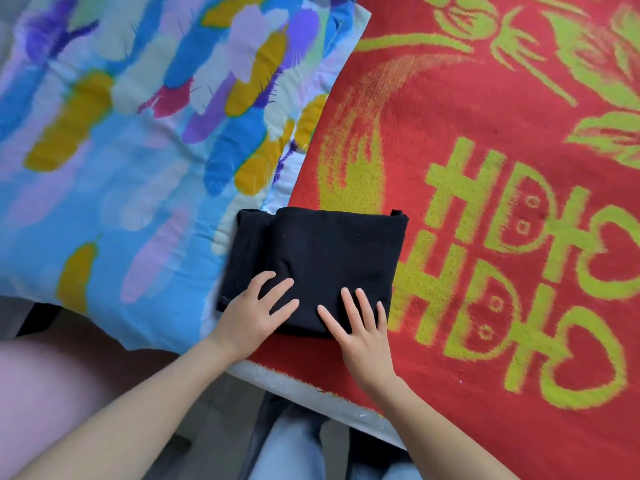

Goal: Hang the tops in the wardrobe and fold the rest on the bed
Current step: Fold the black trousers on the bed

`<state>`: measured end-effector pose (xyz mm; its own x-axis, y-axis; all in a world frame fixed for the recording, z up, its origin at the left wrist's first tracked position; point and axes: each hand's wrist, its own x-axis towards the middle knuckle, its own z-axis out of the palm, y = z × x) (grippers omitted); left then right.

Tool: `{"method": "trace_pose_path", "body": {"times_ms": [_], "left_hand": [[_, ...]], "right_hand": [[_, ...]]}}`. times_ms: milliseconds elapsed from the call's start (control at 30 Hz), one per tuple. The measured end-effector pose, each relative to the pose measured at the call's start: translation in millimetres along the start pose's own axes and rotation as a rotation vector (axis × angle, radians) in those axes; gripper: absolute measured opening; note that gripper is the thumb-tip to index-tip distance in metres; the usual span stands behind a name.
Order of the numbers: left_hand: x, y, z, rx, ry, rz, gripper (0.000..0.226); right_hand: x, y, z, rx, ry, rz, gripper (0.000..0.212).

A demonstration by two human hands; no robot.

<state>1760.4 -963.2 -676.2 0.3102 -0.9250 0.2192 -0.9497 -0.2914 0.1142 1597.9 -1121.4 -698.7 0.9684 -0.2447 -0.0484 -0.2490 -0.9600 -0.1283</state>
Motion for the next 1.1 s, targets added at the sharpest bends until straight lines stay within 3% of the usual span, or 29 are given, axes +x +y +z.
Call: {"method": "trace_pose_path", "body": {"times_ms": [100, 167, 233, 300, 400, 633, 733, 833, 1100], "left_hand": [[6, 2, -15, 0.058, 0.164, 0.005, 0.044], [-14, -6, -13, 0.142, 0.126, -0.038, 0.042], [-38, -14, 0, 0.254, -0.001, -0.092, 0.052], [-55, -14, 15, 0.326, -0.125, -0.129, 0.072], [-61, -8, 31, 0.346, -0.209, -0.164, 0.101], [-54, -15, 40, 0.419, -0.068, -0.096, 0.056], [-48, -21, 41, 0.446, 0.033, -0.089, 0.049], [-41, -17, 39, 0.402, 0.011, -0.126, 0.048], [-24, 8, -19, 0.070, -0.213, -0.296, 0.097]], "right_hand": [[5, -4, -5, 0.030, 0.075, -0.020, 0.072], [10, -9, -3, 0.023, 0.045, -0.104, 0.070], [17, -11, 3, -0.016, -0.055, -0.184, 0.075], [22, -10, 6, -0.045, -0.178, -0.195, 0.098], [21, 1, 8, -0.113, -0.189, -0.248, 0.111], [14, 5, 15, -0.135, -0.091, -0.145, 0.102], [18, 2, 11, -0.094, -0.096, -0.139, 0.096], [21, 6, 1, -0.044, -0.078, -0.173, 0.088], [14, 10, -50, -0.017, -0.115, -0.191, 0.093]]}}
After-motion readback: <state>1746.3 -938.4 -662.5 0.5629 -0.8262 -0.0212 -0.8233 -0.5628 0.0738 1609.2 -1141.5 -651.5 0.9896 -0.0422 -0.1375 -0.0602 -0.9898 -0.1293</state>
